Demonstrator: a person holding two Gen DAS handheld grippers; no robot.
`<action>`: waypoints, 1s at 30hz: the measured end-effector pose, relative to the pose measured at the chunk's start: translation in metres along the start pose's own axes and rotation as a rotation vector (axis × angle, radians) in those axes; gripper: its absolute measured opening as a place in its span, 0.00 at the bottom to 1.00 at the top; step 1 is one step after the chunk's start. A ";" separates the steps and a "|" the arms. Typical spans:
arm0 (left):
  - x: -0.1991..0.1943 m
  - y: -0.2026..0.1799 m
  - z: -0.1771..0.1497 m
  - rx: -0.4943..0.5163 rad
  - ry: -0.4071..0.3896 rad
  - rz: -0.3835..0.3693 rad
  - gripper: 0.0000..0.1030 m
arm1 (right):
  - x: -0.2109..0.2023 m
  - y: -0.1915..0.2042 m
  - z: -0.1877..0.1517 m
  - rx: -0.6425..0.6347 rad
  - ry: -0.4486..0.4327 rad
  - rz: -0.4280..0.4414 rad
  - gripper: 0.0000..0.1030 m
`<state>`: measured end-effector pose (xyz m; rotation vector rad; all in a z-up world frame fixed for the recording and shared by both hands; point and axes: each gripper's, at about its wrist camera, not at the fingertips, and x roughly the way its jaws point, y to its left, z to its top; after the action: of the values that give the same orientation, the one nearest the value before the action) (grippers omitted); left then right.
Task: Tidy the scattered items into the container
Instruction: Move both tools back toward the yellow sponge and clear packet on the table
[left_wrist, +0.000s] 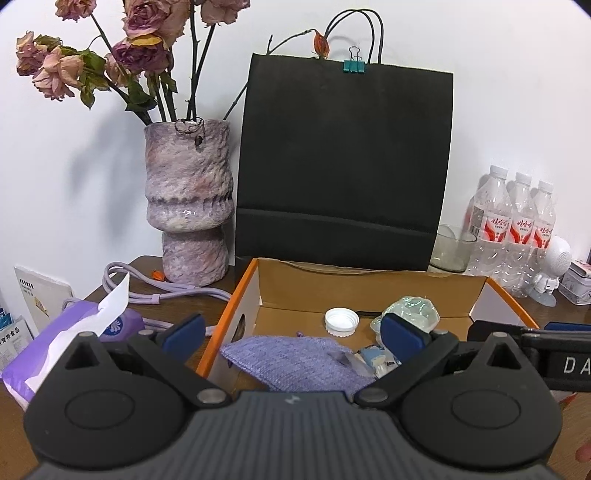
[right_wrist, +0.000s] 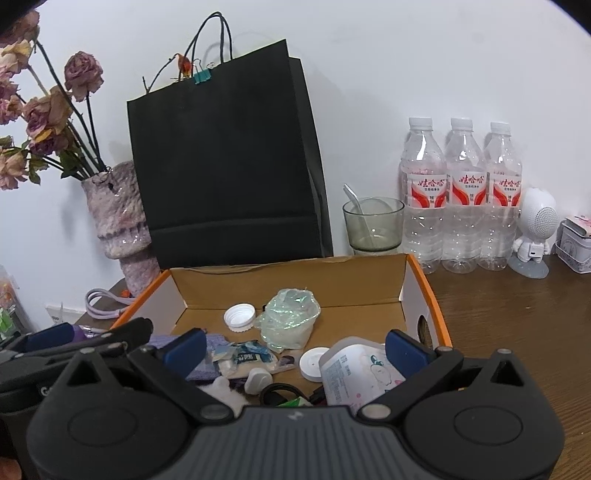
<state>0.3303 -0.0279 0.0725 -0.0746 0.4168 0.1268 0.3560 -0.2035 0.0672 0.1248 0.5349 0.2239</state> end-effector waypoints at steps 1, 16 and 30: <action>-0.002 0.001 0.000 -0.004 -0.001 -0.004 1.00 | -0.001 0.000 0.000 -0.001 -0.001 0.004 1.00; -0.054 0.060 -0.037 0.010 0.054 -0.010 1.00 | -0.063 -0.018 -0.036 -0.086 -0.022 -0.049 1.00; -0.049 0.040 -0.077 0.120 0.174 -0.159 0.98 | -0.050 0.013 -0.112 -0.169 0.149 -0.015 0.99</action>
<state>0.2499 -0.0016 0.0203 -0.0006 0.5894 -0.0617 0.2540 -0.1969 -0.0015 -0.0604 0.6620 0.2645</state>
